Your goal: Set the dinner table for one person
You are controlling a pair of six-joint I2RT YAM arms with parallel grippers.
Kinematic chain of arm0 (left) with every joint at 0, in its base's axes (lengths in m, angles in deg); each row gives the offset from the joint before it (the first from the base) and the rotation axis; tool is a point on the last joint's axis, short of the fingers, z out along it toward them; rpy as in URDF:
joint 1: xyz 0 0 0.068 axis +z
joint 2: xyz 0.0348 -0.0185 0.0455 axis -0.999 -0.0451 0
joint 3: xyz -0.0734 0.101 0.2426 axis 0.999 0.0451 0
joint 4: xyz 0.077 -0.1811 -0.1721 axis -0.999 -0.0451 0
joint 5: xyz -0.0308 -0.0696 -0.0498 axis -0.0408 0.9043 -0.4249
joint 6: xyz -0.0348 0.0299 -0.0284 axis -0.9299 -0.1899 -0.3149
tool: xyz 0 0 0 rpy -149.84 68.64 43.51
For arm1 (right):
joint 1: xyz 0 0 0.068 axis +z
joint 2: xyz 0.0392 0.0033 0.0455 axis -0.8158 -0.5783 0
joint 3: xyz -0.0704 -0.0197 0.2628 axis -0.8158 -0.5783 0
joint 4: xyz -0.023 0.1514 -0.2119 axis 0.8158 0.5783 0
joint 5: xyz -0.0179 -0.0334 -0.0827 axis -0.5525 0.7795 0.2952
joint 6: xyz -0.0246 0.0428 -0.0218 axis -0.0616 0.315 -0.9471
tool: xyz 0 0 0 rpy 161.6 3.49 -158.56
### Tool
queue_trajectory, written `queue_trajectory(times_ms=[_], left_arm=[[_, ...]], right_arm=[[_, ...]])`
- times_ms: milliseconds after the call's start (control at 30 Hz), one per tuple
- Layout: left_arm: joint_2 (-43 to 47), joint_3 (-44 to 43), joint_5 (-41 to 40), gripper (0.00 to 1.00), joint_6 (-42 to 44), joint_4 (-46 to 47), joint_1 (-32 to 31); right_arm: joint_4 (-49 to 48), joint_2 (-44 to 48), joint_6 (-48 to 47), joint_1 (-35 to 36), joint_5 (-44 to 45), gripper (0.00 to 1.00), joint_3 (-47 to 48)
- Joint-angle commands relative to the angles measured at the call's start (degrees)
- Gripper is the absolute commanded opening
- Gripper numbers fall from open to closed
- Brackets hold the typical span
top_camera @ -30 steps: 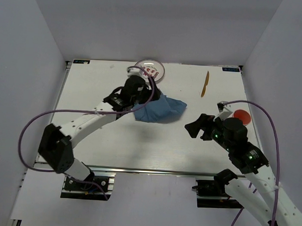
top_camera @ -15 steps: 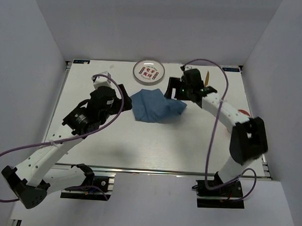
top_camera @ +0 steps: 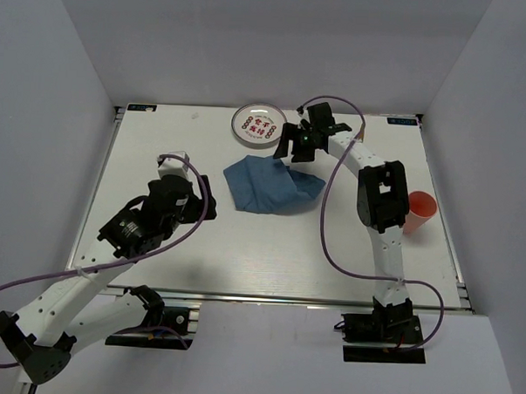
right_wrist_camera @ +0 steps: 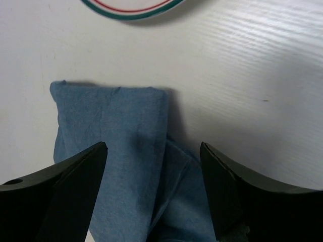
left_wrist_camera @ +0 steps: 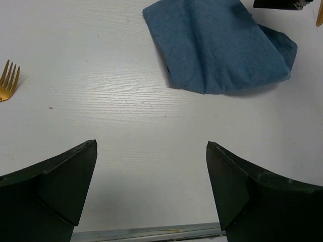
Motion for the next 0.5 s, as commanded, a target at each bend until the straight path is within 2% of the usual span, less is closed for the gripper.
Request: queue_trajectory(times_ms=[0,100,200,233,267,300,333,367,467], left_arm=[[-0.93,-0.31,1.57,0.98,1.36,0.55,0.03],[-1.81,-0.22,1.57,0.98,1.27,0.19,0.03],[-1.64,-0.13,1.66,0.98,1.36,0.28,0.03],[-1.46,-0.13,1.49,0.98,1.36,0.28,0.03],[-1.37,-0.04,1.57,0.98,1.44,0.28,0.03],[-1.28,-0.04,1.57,0.98,1.53,0.37,0.03],[-1.28,-0.04,1.49,0.98,1.53,0.28,0.03],[-1.28,-0.04,1.57,0.98,1.53,0.37,0.03],[-1.55,-0.13,1.57,0.98,1.44,0.37,0.03]], right_arm=[[0.51,-0.86,-1.29,0.47,-6.88,0.79,3.45],[0.25,-2.53,-0.76,0.48,-8.28,0.76,3.98],[-0.54,-3.33,0.11,0.39,-8.99,0.64,4.16],[-0.8,-3.15,0.12,0.56,-9.08,0.47,4.25],[-1.15,-2.8,0.2,0.48,-9.16,0.43,4.25],[-1.77,-2.36,0.21,0.47,-9.43,0.35,4.33],[-1.95,-2.01,0.12,0.56,-9.69,0.12,4.68],[-1.95,-0.88,0.03,0.48,-9.78,0.02,4.77],[-3.79,2.37,-0.15,0.56,-10.74,0.0,3.64]])
